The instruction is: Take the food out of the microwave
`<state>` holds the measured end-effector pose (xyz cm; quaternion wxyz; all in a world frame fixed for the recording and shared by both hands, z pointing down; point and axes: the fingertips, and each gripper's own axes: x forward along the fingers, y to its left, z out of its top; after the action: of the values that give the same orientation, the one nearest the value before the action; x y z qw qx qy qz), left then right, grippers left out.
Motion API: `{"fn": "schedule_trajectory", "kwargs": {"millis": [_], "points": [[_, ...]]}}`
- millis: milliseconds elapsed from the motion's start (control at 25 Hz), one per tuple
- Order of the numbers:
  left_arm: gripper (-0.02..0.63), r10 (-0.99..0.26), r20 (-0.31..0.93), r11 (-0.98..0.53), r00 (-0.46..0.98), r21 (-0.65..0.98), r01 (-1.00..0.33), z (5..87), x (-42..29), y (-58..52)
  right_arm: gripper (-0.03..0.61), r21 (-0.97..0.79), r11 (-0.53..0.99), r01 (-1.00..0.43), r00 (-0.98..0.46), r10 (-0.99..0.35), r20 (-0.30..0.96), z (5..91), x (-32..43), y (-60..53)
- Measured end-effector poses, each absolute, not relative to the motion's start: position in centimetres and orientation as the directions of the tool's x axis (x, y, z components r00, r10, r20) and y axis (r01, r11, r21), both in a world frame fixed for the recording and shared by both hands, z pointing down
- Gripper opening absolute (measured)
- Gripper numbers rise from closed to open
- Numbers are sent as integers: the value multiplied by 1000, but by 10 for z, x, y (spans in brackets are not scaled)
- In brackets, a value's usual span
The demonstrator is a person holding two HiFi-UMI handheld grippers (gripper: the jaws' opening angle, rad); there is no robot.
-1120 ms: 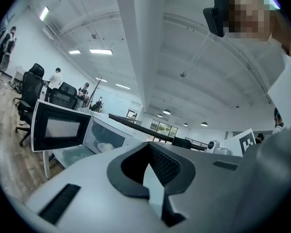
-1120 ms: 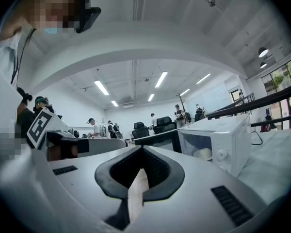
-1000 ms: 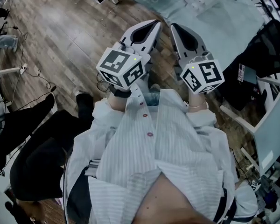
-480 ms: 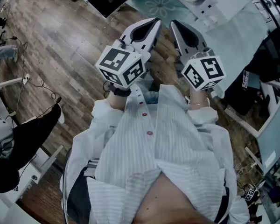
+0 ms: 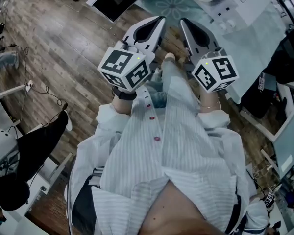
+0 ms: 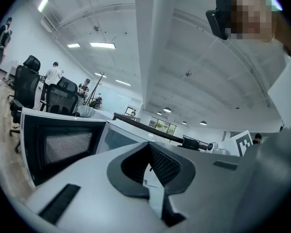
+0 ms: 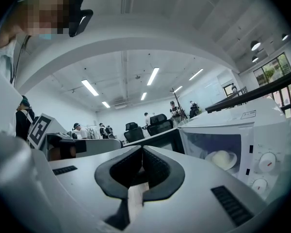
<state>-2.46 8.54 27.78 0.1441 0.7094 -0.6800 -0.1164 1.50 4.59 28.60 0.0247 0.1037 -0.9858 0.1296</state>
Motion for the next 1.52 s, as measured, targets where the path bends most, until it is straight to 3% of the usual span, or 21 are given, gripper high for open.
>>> {"fn": "schedule_trajectory", "kwargs": {"millis": [960,1520], "points": [[8,-992,23,-107,124,373,-922,260,-76,-106,34,-289,920,-266,-964,-253,84,271,-39,-131],[8,-944,34,-292,328,379,-878,259,-106,-167,34,-311,842,-442,-896,-430,111,277,-64,-176]]}}
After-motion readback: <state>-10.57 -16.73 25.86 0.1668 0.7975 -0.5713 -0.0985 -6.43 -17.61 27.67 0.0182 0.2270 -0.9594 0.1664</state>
